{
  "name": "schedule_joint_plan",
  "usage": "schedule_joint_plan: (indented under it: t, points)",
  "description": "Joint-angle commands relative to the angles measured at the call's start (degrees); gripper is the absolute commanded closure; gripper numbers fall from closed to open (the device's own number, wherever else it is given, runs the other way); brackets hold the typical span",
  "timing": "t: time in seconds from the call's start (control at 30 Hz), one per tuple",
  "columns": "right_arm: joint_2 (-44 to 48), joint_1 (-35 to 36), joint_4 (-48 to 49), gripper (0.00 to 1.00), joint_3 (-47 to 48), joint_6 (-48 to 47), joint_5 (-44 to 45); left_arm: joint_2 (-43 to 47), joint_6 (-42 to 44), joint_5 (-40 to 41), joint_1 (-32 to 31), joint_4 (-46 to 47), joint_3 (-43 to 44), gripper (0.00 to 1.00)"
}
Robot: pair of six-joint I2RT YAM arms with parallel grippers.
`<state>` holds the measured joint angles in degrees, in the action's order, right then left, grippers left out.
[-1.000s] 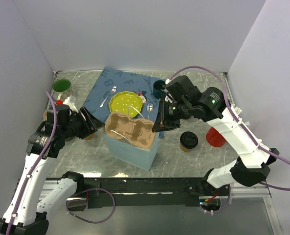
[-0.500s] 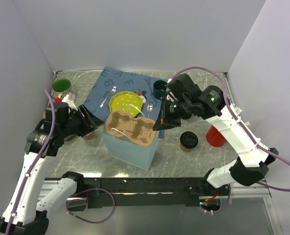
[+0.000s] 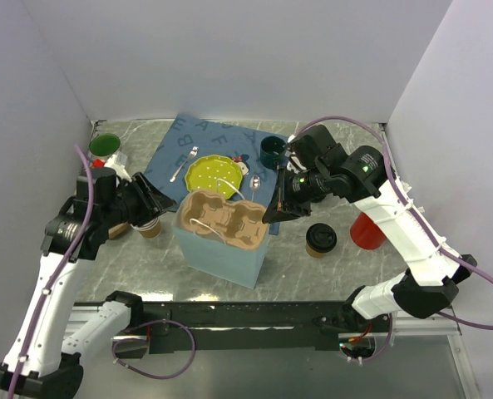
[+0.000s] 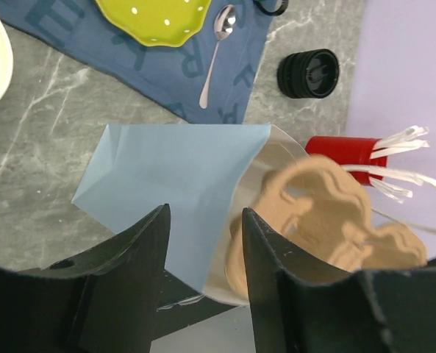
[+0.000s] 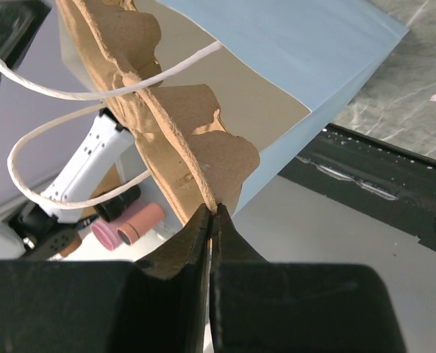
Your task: Pack the takeout coffee
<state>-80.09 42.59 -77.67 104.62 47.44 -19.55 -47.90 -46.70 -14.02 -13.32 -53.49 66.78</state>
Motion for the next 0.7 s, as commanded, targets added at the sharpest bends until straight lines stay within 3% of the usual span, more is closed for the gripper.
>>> schedule_joint_plan:
  t: [0.0,0.33,0.67]
  points:
    - [0.99,-0.22,-11.80,1.00,1.11,-1.65,-1.90,0.17,3.01,-1.44,-0.04,2.77,0.98,0.52]
    - [2.14,-0.31,-10.31,1.00,-1.43,-0.95,-2.07,1.41,4.06,-6.80,-0.04,8.76,-2.62,0.57]
    - [2.57,-0.31,-9.43,1.00,-1.87,-0.77,-2.86,-2.37,8.29,-6.89,-0.12,7.26,-0.77,0.57]
